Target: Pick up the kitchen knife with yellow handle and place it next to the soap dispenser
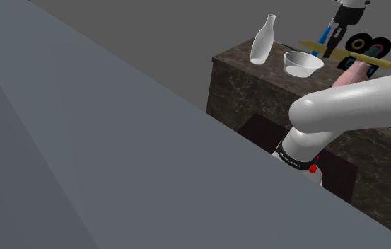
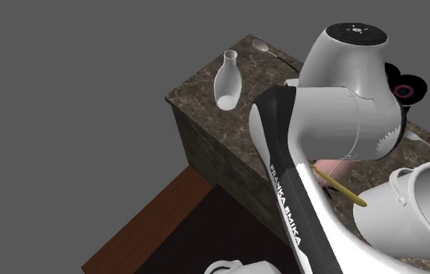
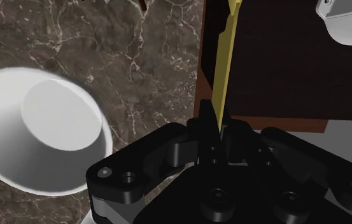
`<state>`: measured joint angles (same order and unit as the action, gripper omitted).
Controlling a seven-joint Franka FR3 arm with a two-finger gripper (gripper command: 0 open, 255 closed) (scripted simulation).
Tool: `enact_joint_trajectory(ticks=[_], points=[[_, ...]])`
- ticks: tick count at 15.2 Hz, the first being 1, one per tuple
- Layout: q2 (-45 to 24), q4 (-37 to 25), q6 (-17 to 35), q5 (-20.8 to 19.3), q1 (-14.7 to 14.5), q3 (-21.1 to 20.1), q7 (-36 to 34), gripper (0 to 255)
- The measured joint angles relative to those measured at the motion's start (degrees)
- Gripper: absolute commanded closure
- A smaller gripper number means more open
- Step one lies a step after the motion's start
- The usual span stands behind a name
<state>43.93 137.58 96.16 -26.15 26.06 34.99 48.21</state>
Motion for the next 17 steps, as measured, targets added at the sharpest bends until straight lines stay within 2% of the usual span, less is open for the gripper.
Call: enact_joint_trajectory(ticks=[17], points=[[-2.4,10.7,13.3,-4.2,0.6,5.8,-1.2,255]])
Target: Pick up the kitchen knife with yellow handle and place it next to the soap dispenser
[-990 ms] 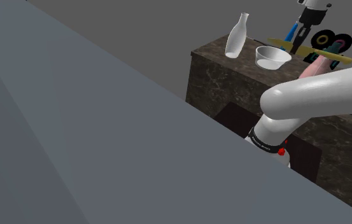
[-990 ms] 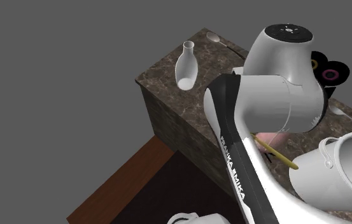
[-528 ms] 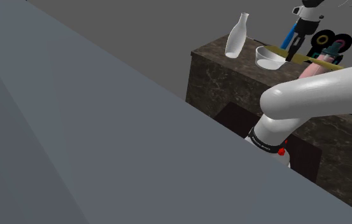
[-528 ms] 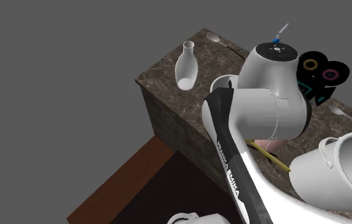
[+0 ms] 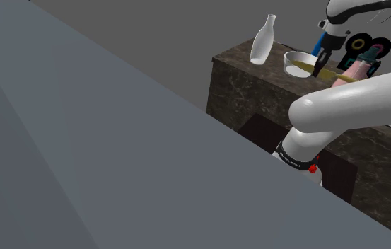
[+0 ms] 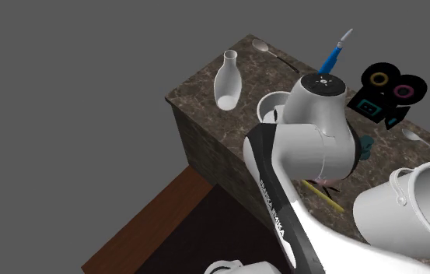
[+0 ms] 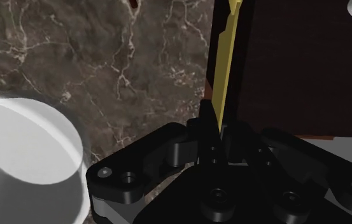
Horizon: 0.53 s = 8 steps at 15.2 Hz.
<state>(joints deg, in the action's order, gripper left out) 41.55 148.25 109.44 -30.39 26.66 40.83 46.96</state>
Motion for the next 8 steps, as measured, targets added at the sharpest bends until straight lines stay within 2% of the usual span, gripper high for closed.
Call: enact_joint_trajectory(ticks=[8], points=[[-2.8,4.2,7.0,-2.2,-0.1,3.4,-0.5,255]])
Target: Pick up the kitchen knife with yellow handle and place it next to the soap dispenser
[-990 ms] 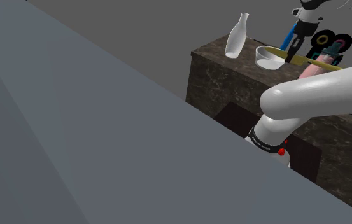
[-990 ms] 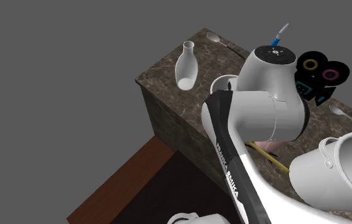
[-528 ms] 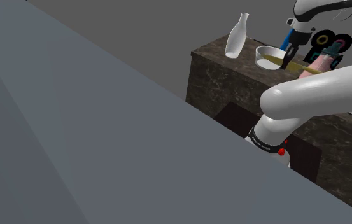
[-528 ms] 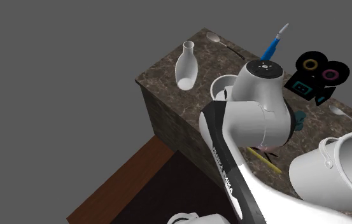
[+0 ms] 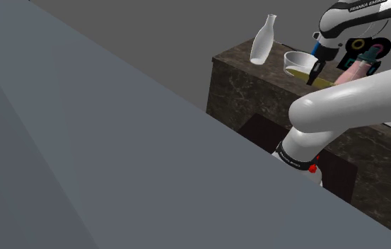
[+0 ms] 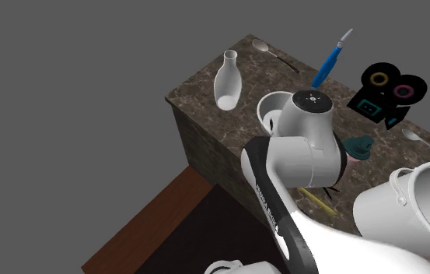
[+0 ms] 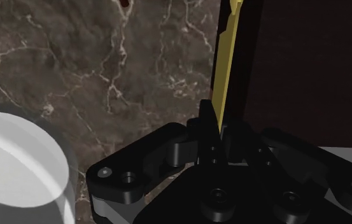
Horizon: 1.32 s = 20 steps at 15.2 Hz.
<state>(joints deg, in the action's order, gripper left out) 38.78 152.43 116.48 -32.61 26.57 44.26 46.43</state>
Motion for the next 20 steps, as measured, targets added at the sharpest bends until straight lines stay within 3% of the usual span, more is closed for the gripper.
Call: enact_joint_trajectory(ticks=[10,17,18,20], points=[[-6.3,4.0,10.4,-2.4,-1.4,5.4,-0.4,255],[-6.9,4.3,11.4,-2.5,-1.6,5.9,-0.5,255],[-6.9,4.3,11.4,-2.5,-1.6,5.9,-0.5,0],[-6.9,4.3,11.4,-2.5,-1.6,5.9,-0.5,0]])
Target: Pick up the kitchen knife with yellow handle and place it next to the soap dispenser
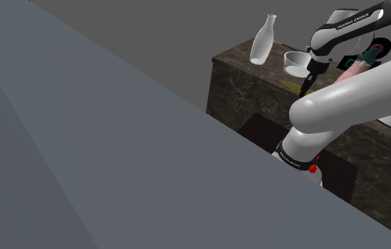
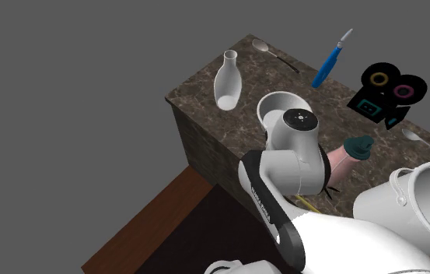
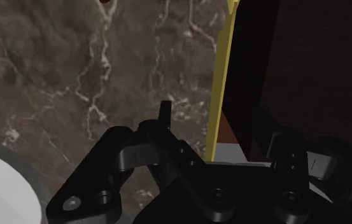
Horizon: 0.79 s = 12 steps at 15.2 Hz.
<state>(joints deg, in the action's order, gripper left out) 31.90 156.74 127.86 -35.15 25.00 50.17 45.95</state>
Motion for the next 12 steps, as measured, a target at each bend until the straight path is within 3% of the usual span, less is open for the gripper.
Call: enact_joint_trajectory(ticks=[4,8,12], points=[[0.0,0.0,0.0,0.0,0.0,0.0,0.0,0],[4.9,-2.7,-7.6,1.6,1.1,-4.2,0.1,0],[5.7,-3.6,-9.4,2.3,1.1,-5.1,0.1,0]])
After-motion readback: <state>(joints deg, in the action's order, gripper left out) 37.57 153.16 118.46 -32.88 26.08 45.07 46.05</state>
